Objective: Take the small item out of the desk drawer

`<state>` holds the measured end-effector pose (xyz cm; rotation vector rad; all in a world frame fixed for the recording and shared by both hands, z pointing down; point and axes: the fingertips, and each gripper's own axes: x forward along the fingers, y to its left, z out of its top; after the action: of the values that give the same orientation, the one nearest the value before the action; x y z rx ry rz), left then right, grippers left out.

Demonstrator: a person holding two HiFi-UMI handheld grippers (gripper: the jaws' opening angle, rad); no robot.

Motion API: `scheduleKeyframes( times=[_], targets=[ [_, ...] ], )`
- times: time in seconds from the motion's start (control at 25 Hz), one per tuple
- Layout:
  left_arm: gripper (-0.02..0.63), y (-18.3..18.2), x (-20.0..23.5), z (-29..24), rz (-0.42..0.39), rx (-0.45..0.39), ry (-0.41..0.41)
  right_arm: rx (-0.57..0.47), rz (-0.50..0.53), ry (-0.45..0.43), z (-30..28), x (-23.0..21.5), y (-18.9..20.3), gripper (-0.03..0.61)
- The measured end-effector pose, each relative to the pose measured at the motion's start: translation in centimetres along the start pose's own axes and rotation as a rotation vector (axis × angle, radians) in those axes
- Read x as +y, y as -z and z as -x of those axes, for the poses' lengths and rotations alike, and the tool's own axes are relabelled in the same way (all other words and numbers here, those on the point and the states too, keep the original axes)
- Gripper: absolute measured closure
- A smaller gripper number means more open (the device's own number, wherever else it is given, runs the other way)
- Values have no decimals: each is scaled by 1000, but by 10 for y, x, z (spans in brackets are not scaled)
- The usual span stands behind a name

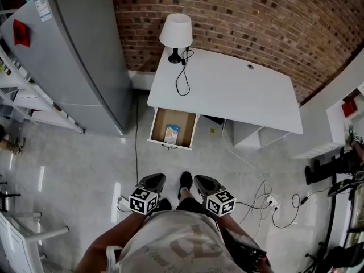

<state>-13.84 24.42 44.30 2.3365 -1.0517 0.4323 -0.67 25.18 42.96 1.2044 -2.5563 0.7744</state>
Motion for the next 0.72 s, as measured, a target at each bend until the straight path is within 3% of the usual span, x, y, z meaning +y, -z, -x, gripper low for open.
scheduleKeyframes(
  times=[0.72],
  targets=[
    [600,-55,24,-77,16,27,-14,38,-10,-28,-50,-76,-53,572]
  ],
)
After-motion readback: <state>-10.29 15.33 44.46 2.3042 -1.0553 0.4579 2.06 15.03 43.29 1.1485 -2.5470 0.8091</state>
